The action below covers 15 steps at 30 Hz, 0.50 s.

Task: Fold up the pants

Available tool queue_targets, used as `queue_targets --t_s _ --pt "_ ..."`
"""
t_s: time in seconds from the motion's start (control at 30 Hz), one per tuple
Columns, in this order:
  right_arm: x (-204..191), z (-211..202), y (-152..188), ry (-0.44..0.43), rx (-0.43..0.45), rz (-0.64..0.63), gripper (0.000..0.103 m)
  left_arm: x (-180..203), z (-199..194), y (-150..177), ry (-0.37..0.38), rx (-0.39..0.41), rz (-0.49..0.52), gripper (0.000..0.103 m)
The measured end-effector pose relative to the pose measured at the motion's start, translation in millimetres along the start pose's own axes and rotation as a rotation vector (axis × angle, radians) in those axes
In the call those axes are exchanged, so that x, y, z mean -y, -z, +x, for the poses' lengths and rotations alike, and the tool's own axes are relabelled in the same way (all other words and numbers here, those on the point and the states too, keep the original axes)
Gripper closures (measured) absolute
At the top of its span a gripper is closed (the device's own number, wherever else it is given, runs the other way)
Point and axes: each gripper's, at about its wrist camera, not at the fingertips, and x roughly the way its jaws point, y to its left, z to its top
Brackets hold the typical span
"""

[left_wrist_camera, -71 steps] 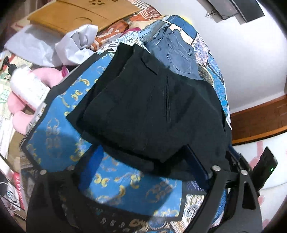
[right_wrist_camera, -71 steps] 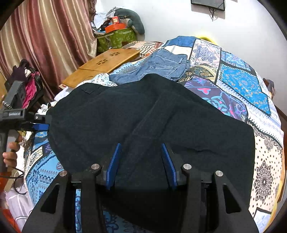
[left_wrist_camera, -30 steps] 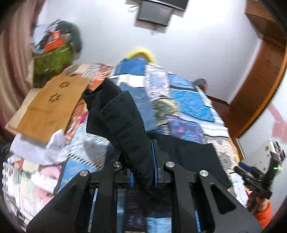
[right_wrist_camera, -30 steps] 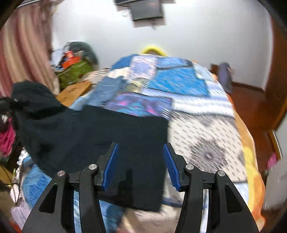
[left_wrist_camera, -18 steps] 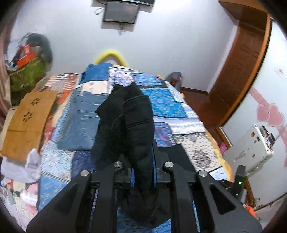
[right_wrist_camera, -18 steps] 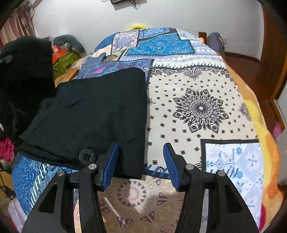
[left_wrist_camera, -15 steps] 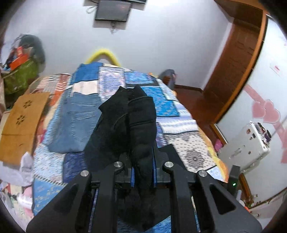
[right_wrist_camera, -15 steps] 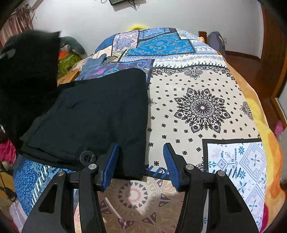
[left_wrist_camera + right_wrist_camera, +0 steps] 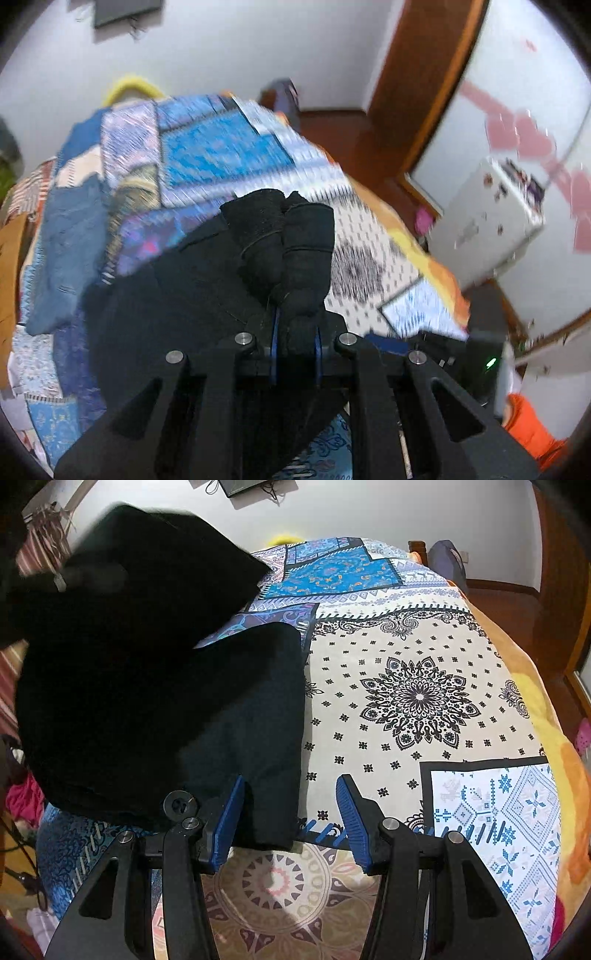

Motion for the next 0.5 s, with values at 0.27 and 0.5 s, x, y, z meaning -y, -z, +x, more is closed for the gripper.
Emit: queue_targets --t_s 0.27,0.5 --pt "1 1 2 -0.014 0.002 0.013 0.055 26 35 33 -0.046 -0.070 0.075 0.088" --pt "2 -5 3 0.004 0.012 0.016 0.053 48 44 43 -0.072 -0.112 0.165 0.036"
